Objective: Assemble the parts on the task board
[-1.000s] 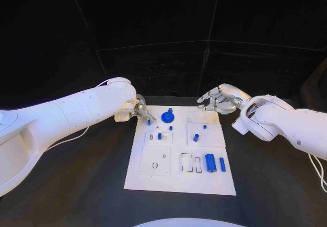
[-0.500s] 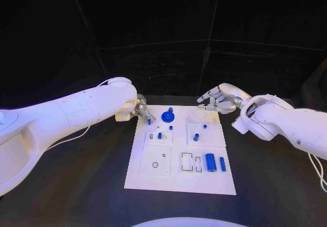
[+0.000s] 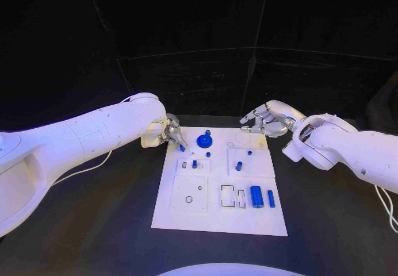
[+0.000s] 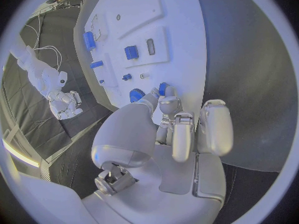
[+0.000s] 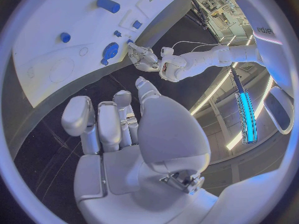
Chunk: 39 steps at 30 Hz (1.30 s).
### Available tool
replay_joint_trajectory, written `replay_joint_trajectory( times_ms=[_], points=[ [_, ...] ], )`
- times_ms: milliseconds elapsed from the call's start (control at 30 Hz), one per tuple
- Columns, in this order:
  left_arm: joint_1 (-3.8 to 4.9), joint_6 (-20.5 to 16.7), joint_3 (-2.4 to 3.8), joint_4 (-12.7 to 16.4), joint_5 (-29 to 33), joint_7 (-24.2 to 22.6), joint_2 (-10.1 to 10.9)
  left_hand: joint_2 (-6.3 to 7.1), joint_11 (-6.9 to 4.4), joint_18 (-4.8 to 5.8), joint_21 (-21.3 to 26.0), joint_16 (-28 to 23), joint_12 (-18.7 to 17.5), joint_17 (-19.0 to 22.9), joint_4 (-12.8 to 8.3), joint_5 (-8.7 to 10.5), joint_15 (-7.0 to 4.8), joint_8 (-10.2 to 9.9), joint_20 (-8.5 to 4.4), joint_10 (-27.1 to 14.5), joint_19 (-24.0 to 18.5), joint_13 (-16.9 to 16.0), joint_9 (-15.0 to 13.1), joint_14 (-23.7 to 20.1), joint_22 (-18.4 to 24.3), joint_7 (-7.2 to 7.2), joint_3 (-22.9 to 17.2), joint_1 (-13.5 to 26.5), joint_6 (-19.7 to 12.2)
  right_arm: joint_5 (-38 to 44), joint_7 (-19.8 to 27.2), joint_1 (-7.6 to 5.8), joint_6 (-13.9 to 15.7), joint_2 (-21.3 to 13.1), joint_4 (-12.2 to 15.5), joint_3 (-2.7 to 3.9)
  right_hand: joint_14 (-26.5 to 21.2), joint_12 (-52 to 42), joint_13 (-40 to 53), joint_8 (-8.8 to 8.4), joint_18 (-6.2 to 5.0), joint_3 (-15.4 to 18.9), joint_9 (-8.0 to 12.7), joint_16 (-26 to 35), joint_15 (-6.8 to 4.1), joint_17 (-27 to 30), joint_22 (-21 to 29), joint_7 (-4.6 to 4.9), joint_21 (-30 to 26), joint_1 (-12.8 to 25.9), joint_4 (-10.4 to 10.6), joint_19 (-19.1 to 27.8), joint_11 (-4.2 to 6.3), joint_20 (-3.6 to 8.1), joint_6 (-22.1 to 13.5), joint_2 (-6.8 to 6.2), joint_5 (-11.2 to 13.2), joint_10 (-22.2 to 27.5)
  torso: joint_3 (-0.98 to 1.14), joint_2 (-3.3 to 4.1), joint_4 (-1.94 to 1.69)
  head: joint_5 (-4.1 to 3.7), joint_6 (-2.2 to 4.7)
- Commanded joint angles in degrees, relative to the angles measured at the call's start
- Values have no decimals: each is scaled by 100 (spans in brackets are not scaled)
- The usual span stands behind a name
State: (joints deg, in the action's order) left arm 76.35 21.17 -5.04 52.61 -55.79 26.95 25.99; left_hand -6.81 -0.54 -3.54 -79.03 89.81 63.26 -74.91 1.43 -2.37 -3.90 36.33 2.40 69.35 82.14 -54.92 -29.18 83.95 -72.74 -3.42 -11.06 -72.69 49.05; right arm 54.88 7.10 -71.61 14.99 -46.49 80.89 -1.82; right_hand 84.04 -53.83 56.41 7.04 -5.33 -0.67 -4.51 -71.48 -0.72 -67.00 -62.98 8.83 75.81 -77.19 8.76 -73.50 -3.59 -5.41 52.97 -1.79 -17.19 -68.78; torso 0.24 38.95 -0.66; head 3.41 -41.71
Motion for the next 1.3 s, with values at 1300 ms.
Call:
replay_joint_trajectory(
  times_ms=[1300],
  points=[
    [-518,-2398,-13,2966,-788,-649,1786,404,-71,8,-57,19,-61,-1509,-550,-40,-62,350,-64,225,88,134,-113,605,-172,59,-1590,553,3,-90,102,-8,-42,-31,-29,1,90,10,-12,65,-40,69,-8,59,-4,7,19,-11,-40,40,96,25,-5,-15,-57,88,69,17,0,-65,-130,3,-51]
  ],
)
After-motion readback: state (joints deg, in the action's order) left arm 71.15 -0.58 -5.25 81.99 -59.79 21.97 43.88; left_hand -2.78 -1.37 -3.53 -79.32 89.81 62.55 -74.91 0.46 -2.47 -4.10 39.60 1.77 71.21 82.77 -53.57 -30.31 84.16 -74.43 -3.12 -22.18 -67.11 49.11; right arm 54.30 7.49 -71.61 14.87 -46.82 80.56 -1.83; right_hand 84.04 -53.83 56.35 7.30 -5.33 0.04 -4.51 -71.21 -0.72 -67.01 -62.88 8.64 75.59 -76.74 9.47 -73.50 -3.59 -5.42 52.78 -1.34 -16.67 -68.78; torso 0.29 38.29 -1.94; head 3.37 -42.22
